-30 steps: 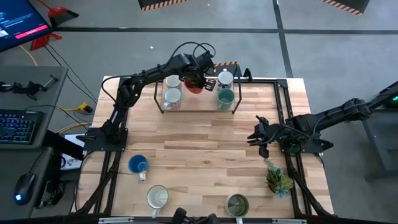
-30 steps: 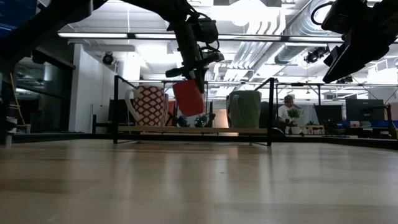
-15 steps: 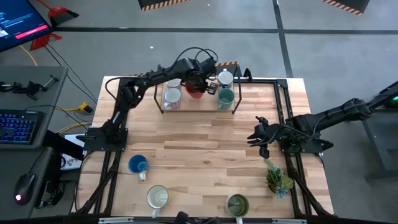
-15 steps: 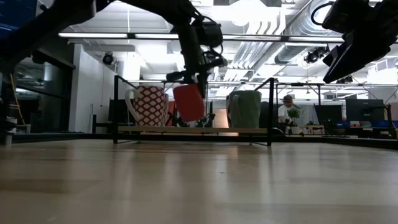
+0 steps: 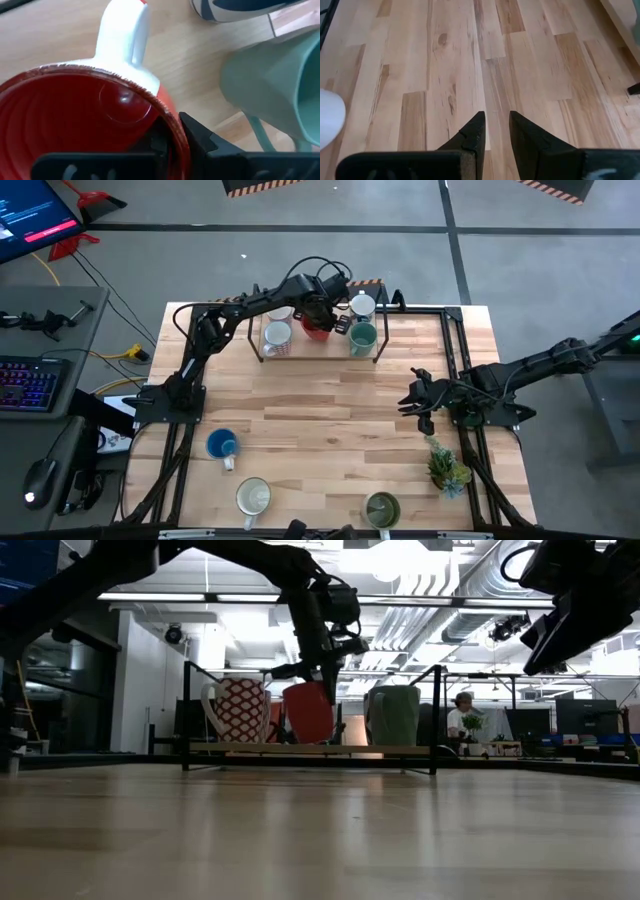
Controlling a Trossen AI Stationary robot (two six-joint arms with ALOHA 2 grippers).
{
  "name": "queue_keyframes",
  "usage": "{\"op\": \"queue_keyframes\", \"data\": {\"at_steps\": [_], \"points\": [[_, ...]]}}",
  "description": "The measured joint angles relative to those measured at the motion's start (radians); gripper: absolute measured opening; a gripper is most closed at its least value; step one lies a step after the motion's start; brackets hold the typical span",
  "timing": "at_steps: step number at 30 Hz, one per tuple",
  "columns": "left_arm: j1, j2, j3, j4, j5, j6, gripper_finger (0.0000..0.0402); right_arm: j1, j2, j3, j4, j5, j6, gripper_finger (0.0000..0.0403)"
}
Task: Place coffee mugs
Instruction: Put the red mug on the shelf
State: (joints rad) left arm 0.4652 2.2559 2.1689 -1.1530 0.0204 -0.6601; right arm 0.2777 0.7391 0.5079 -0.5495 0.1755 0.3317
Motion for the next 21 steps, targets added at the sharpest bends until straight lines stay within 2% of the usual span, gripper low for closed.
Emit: {"op": "queue_keyframes", "data": {"at_steps": [5, 15, 21], "points": [[-0.001, 0.0, 0.0, 0.007, 0.011, 0.0, 0.0055, 0.0, 0.0, 0.0, -0.014, 0.0, 0.0, 0.0066], [-0.001, -0.001, 0.0, 0.014, 0.056, 0.002, 0.0084, 0.0, 0.0, 0.0, -0.043, 0.0, 0.003, 0.0066], [0.002, -0.002, 0.053, 0.029, 0.056, 0.053, 0.0095, 0.0, 0.0, 0.0, -0.045, 0.0, 0.003, 0.0066]]}}
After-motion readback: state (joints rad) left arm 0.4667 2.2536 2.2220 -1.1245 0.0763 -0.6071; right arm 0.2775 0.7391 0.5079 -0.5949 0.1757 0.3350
